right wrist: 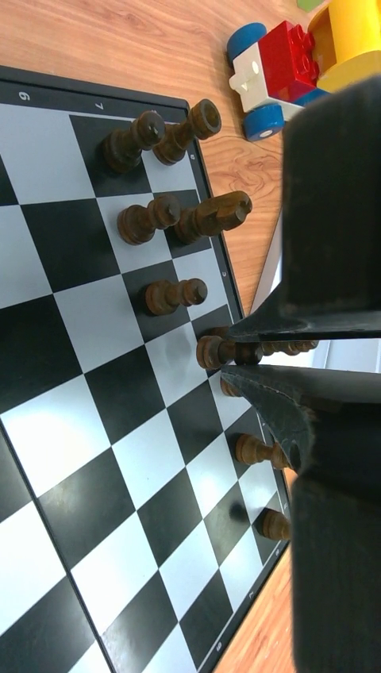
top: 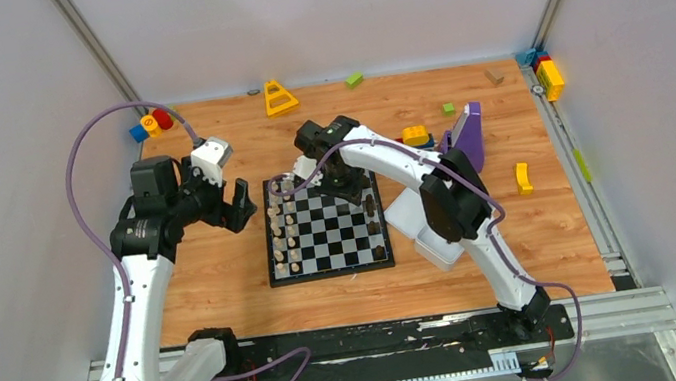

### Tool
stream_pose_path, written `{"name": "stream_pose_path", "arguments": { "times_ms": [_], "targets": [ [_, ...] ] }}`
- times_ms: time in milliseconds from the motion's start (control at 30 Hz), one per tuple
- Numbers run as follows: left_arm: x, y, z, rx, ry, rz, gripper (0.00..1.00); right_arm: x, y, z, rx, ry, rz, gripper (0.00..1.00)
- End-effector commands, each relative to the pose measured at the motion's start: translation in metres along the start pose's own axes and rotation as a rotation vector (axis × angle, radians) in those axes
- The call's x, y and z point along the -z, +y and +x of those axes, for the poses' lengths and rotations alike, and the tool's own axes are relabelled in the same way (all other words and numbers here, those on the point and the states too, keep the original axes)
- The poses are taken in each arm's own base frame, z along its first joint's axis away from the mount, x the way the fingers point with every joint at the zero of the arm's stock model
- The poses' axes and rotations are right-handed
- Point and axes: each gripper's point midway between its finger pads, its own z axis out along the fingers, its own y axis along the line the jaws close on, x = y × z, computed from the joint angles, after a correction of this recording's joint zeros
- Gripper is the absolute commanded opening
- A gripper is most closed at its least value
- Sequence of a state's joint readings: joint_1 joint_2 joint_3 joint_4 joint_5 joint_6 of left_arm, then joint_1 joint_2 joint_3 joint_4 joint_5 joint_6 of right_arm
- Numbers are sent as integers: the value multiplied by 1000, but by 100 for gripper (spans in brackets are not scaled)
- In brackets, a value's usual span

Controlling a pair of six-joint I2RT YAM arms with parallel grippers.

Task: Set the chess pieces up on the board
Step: Place the chess piece on the chessboard.

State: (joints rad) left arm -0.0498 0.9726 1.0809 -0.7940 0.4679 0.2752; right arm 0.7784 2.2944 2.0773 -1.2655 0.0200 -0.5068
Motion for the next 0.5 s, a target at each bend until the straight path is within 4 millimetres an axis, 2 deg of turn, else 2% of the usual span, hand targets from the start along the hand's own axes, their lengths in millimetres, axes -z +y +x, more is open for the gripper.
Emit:
{"name": "stream_pose_path", "arguments": {
  "times_ms": [0, 467],
  "targets": [
    [2, 0, -8, 3, -35, 7, 100, 1, -7, -6, 21, 5, 42, 0],
    [1, 1, -8, 0, -36, 6, 100, -6, -1, -10, 21, 0, 18, 0]
  ]
}}
